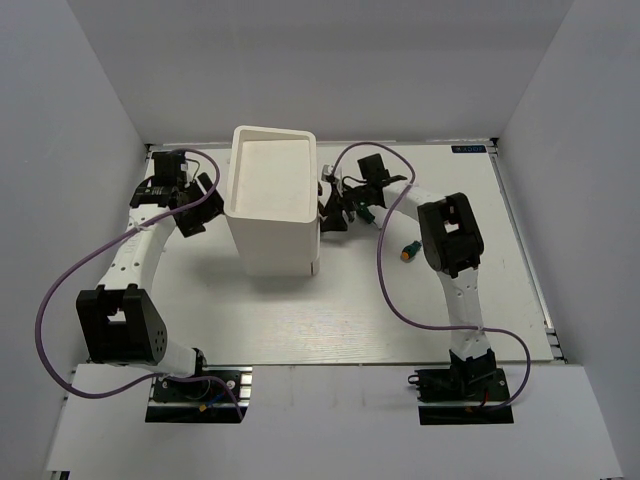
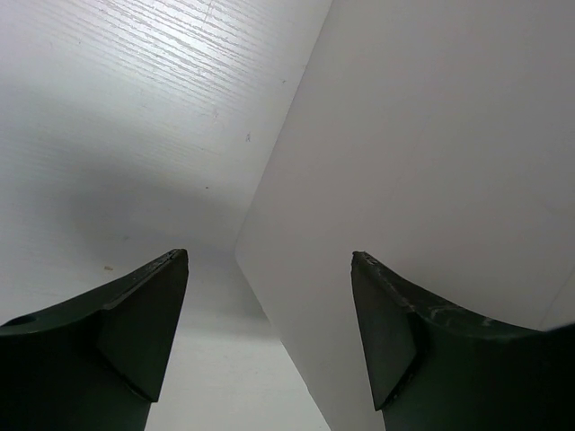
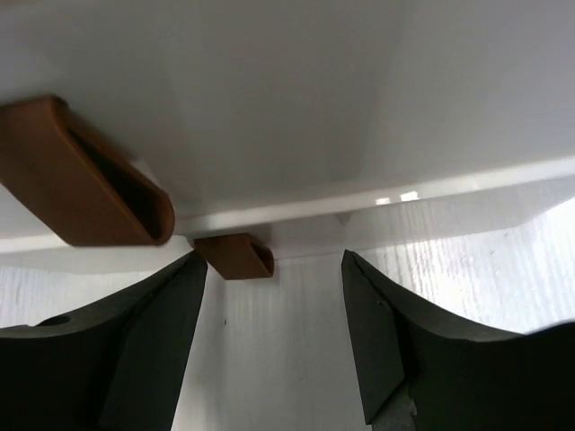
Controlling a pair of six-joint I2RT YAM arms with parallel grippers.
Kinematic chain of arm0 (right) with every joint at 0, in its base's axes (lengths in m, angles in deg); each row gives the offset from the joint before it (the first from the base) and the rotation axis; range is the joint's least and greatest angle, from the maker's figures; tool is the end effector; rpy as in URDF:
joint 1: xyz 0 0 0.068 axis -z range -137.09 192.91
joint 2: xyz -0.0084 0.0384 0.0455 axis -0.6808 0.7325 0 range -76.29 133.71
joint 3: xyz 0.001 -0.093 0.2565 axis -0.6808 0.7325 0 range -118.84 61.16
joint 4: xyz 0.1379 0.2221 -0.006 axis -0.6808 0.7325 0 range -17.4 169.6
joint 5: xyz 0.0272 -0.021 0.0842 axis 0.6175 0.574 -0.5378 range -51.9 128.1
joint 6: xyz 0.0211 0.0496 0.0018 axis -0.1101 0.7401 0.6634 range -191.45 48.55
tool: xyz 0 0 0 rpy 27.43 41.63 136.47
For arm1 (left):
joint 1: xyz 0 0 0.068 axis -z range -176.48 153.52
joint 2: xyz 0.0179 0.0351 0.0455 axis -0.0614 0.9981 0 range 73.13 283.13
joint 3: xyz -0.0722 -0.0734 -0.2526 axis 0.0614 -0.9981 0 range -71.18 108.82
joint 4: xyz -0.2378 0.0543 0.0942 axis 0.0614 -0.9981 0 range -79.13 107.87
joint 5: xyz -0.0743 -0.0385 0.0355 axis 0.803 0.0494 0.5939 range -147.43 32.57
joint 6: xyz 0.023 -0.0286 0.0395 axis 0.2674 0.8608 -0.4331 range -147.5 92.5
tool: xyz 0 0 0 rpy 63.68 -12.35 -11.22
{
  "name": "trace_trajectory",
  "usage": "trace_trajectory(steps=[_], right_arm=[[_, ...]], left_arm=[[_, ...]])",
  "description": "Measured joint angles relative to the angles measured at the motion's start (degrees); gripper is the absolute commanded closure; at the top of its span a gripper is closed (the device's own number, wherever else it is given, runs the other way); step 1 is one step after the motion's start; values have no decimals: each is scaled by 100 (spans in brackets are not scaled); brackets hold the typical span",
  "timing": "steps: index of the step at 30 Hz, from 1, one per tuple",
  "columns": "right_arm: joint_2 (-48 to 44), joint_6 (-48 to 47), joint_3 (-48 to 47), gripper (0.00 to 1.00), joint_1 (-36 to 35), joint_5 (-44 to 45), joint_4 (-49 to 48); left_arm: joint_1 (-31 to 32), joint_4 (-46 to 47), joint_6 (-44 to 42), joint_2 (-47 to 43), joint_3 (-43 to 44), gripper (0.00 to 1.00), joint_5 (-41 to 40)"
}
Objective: Sort the tools into containers
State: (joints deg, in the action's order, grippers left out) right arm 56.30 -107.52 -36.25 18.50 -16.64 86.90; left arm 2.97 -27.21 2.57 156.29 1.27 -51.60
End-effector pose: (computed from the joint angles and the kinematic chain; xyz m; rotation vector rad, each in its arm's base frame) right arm 0.4387 0.2309 0.1439 -1.4433 1.6570 1.0308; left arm 0.3020 -0.0006 0.2985 -0.6397 2.4897 -0.3279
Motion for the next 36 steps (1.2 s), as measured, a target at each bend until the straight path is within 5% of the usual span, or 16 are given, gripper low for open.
trace_trajectory(steps=[4, 7, 8, 11, 29, 33, 36], right_arm=[[0, 256, 9, 43, -17, -205, -376], [-7, 393, 90, 66, -15, -393, -562], [-7, 433, 144, 83, -17, -461, -599], [-13, 525, 258, 100, -15, -608, -710], [-1078, 37, 1388, 100, 472, 527, -520], [-1119, -81, 1386, 50, 535, 533, -302], [-1180, -111, 1392, 43, 568, 520, -205]], left_arm=[[-2, 0, 33, 0, 0, 17, 7], [-2, 9, 44, 0, -2, 17, 11], [-2, 11, 52, 0, -7, 17, 15], [-4, 13, 87, 0, -46, 17, 22], [-9, 9, 90, -76, -85, 15, 28], [-9, 11, 90, -79, -85, 15, 42], [-11, 9, 90, -90, -85, 15, 44]])
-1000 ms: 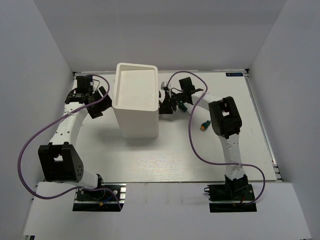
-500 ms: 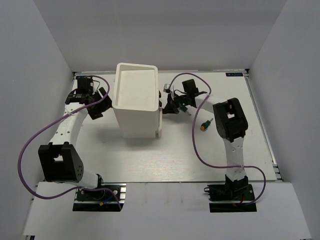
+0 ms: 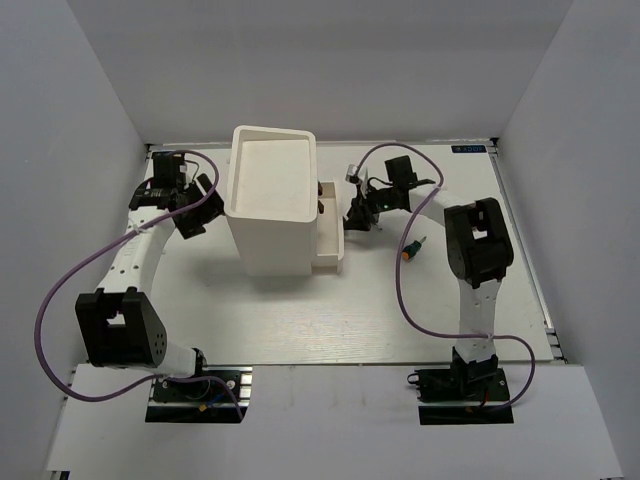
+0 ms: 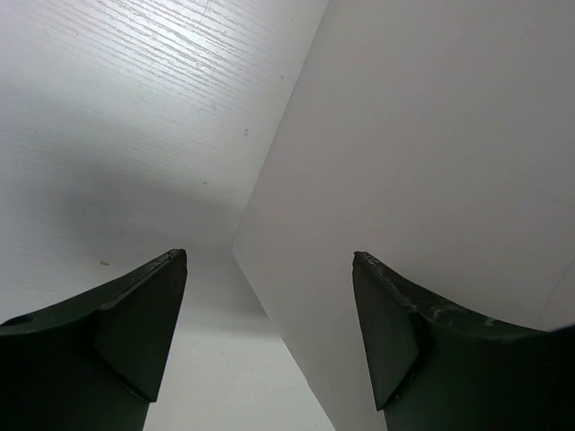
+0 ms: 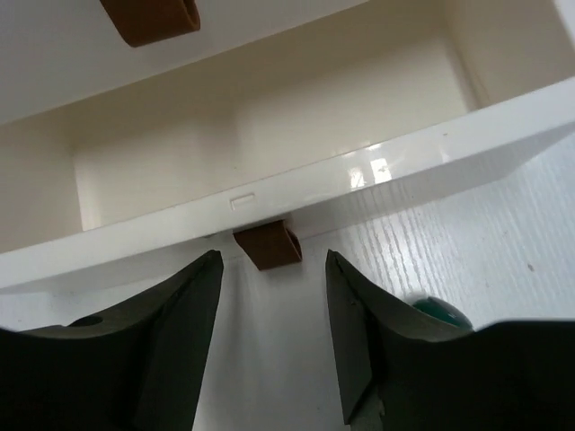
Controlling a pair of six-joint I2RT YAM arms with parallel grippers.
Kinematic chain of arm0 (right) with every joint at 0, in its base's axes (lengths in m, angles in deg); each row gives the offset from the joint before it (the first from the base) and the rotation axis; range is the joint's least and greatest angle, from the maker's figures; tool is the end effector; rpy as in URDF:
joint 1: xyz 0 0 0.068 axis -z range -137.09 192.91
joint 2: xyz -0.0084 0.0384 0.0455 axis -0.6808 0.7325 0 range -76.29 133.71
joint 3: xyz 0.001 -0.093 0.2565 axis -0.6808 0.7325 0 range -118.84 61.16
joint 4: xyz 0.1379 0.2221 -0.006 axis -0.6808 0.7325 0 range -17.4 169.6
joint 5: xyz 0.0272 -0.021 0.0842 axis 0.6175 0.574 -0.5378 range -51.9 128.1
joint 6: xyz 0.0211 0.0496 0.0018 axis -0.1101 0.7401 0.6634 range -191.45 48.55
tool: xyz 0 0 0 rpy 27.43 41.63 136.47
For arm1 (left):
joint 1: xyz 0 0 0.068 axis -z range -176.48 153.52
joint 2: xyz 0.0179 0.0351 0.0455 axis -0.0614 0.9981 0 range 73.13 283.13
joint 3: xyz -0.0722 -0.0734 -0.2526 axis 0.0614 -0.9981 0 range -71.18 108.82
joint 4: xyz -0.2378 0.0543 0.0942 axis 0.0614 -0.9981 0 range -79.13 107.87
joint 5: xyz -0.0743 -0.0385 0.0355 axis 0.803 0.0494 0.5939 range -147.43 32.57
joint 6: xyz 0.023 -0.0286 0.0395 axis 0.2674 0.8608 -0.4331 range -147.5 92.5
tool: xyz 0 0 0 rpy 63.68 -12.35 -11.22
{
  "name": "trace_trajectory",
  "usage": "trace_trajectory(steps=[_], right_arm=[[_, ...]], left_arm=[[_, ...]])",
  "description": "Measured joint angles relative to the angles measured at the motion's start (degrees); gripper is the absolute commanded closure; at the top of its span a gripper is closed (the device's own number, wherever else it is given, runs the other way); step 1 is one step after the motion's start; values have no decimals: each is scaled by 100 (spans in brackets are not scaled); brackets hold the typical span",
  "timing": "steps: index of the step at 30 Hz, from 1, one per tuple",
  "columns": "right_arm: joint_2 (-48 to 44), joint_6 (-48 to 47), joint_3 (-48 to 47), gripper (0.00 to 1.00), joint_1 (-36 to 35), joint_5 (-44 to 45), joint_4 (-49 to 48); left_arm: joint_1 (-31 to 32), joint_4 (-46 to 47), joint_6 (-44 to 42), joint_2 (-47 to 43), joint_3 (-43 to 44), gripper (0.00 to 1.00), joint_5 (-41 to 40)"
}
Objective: Sort the tools into containers
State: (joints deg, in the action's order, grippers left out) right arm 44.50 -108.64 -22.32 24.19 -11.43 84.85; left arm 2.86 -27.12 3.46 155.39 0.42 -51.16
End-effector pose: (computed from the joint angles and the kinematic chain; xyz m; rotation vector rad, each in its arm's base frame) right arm 0.4170 0.1698 0.1656 -1.3511 1.7547 0.8652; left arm 0.2980 -0.0004 0.2984 -0.6581 2.4844 -0.3433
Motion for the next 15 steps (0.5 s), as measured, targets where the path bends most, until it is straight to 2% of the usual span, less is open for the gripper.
trace_trajectory(steps=[3, 7, 11, 15], right_arm=[[-234, 114, 94, 43, 7, 282, -146], [-472, 229, 76, 43, 11, 1187, -433], [-341, 221, -144, 43, 52, 1902, -269], [31, 225, -619, 43, 76, 2232, 61]], left_arm=[[0, -2, -2, -37, 0, 15, 0], [0, 2, -2, -188, -101, 15, -2], [-2, 4, 0, -295, -221, 15, 2], [-2, 2, -2, -297, -234, 15, 4]])
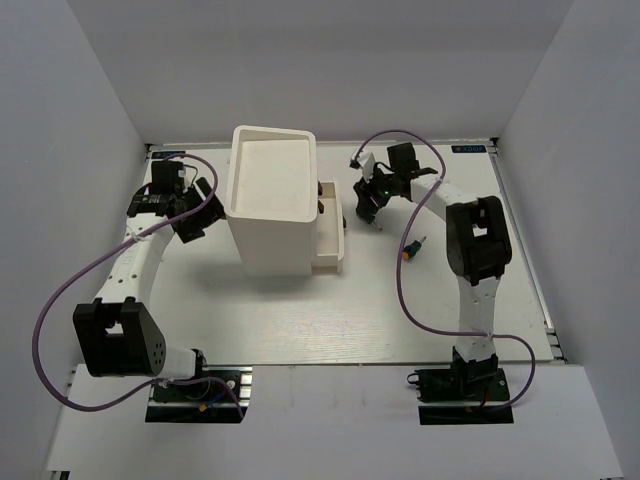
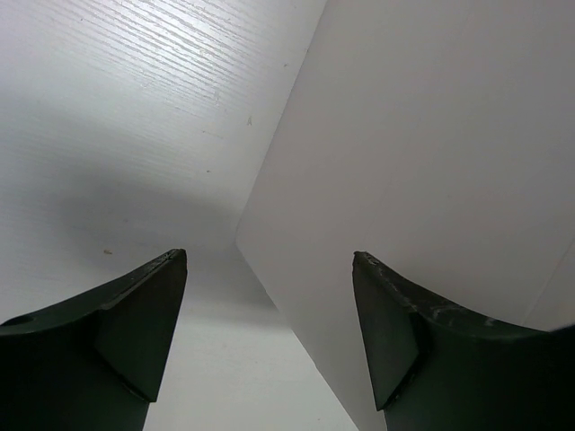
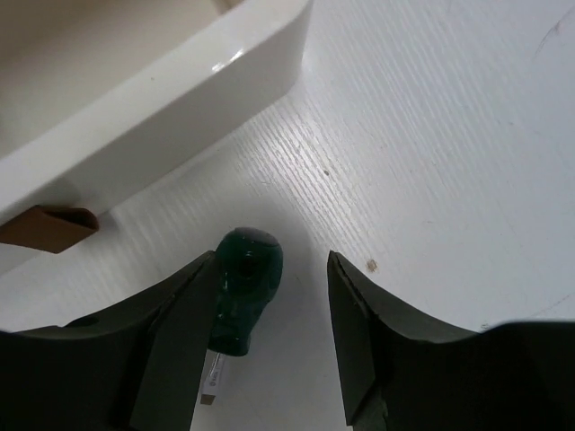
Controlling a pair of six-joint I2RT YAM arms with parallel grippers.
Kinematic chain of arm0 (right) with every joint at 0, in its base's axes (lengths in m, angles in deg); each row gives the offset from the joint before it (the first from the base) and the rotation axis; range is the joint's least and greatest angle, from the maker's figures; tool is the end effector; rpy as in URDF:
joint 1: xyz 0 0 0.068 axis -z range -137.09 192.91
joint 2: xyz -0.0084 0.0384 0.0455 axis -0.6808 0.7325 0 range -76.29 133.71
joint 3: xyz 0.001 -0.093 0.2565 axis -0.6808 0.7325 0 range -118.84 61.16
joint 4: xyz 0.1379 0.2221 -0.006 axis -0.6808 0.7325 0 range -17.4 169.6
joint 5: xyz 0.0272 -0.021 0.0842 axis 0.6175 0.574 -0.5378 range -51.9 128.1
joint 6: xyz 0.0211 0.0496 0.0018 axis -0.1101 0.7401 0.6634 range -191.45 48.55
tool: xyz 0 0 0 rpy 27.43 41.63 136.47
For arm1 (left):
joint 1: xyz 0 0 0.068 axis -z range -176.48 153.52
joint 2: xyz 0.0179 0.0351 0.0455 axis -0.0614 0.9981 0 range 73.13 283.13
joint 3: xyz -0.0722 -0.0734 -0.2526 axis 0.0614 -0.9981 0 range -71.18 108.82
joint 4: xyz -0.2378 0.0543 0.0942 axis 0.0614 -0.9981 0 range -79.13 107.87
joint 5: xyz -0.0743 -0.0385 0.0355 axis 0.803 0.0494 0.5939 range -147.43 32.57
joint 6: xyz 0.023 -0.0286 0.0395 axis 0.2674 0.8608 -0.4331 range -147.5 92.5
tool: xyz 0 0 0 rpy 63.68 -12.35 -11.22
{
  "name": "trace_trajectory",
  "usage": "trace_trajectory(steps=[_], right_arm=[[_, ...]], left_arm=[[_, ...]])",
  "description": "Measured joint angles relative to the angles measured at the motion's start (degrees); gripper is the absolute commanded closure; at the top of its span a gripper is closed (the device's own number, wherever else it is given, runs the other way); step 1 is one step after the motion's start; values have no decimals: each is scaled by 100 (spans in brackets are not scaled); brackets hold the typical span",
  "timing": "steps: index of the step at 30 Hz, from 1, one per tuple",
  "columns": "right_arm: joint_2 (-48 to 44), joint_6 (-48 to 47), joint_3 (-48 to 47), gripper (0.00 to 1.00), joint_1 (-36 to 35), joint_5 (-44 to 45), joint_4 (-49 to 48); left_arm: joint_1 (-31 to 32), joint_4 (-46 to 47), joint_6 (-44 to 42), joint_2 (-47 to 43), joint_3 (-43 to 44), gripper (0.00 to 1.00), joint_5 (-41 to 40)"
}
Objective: Sort the tools into containers
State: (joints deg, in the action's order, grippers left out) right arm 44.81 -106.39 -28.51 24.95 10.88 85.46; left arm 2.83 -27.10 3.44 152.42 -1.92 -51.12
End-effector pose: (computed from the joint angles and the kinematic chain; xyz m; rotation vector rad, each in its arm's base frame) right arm 0.4444 0.1611 0.1893 -1.2131 1.9209 0.4007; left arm 0.2854 -0.0004 0.2997 -0.6543 2.4736 -0.3465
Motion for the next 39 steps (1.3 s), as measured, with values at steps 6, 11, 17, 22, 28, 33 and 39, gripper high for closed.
trace_trajectory(steps=[6, 11, 17, 22, 28, 33, 39], right_arm=[[356, 24, -332, 43, -15, 146, 468], [439, 24, -341, 44, -55, 192, 782], [457, 57, -334, 40, -81, 442, 946], [442, 116, -348, 50, -120, 632, 1032], [439, 166, -461, 100, -118, 763, 1333], [439, 660, -813, 100, -44, 492, 2009], [225, 2127, -2026, 100, 232, -501, 2468]], left_arm=[[0, -2, 0, -4, 0, 15, 2], [0, -4, 0, -70, -48, 15, 0], [-2, -2, 0, -87, -55, 15, 9], [-4, 44, 0, -96, -98, 15, 22], [-4, 55, 0, -96, -125, 15, 28], [-4, 61, -7, -111, -127, 15, 35], [-7, 87, -55, -258, -127, 15, 50]])
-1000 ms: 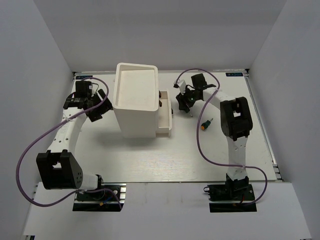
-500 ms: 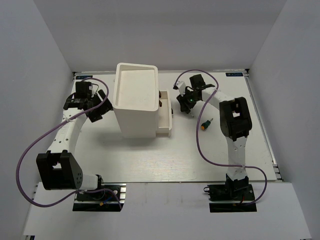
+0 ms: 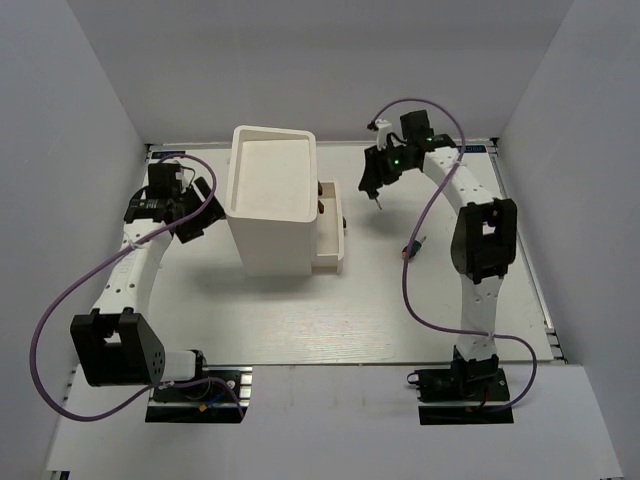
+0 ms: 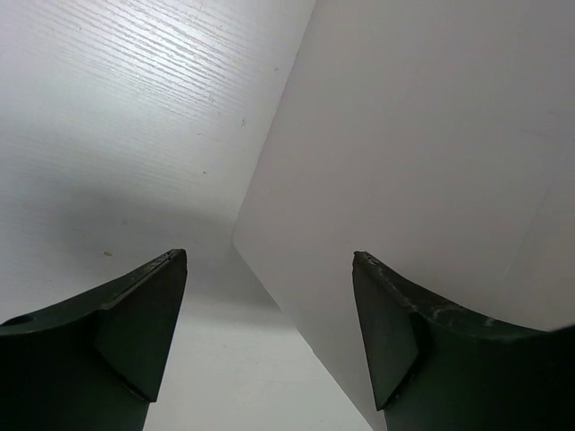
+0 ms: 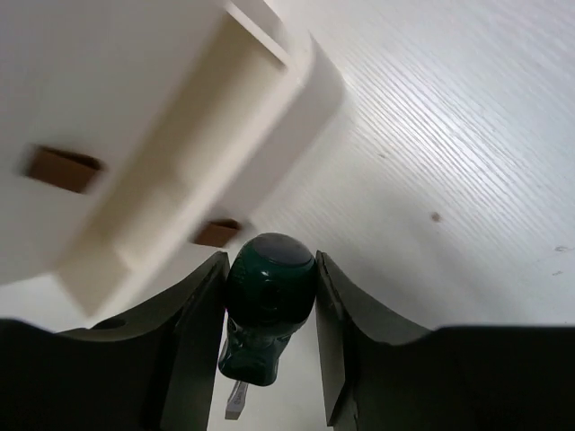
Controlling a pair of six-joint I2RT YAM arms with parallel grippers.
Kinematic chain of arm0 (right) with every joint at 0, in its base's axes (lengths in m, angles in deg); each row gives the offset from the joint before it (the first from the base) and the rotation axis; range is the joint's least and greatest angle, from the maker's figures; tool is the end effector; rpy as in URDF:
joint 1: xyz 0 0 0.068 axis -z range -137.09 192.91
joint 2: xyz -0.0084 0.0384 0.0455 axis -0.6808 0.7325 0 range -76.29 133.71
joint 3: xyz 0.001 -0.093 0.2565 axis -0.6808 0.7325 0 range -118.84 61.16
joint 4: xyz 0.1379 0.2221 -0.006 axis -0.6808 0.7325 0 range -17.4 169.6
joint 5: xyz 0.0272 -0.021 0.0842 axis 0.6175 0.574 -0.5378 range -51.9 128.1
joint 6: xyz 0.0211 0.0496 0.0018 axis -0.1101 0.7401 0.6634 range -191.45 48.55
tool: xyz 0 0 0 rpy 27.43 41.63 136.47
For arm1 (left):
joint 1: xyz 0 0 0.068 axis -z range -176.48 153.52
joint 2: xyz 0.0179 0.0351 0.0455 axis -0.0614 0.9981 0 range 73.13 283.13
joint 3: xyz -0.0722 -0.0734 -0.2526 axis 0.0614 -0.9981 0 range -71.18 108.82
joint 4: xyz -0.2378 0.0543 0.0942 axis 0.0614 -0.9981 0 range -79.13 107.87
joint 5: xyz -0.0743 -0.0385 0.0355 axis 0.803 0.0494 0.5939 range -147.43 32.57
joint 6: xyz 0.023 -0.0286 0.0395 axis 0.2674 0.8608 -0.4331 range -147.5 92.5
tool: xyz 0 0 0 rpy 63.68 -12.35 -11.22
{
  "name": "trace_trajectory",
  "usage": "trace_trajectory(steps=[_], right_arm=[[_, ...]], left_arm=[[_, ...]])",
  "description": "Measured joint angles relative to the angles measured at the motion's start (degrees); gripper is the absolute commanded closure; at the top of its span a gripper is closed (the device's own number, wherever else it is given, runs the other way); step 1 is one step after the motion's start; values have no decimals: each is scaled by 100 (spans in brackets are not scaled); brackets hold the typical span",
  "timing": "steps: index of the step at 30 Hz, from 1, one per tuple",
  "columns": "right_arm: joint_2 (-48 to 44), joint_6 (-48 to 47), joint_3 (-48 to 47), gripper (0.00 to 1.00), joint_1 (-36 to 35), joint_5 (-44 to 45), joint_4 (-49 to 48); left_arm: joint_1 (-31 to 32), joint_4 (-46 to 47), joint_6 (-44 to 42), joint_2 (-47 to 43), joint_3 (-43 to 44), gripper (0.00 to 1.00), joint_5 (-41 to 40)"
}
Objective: Sort the tools into containers
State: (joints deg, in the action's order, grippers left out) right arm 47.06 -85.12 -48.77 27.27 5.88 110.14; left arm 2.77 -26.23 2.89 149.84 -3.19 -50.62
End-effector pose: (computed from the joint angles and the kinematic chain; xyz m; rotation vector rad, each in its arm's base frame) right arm 0.4600 0.1484 0.2547 -0.8393 2.2449 0.7032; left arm 0.2767 -0.0005 0.3054 -0.6277 2.4412 -0.3616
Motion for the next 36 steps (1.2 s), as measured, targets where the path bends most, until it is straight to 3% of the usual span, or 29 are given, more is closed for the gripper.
trace_trajectory(steps=[7, 16, 26, 36], right_arm=[[-492, 1659, -11, 100, -142, -1123, -142], [-334, 2446, 479, 99, -739, -1145, -195], [-170, 2479, 483, 63, -852, -820, -210], [-87, 2245, 584, 44, -922, -758, -199]], left_arm=[[0, 46, -24, -131, -2, 15, 33], [0, 61, -39, -186, -2, 15, 48], [0, 61, -39, -236, -2, 15, 74], [0, 63, -39, -264, -13, 15, 76]])
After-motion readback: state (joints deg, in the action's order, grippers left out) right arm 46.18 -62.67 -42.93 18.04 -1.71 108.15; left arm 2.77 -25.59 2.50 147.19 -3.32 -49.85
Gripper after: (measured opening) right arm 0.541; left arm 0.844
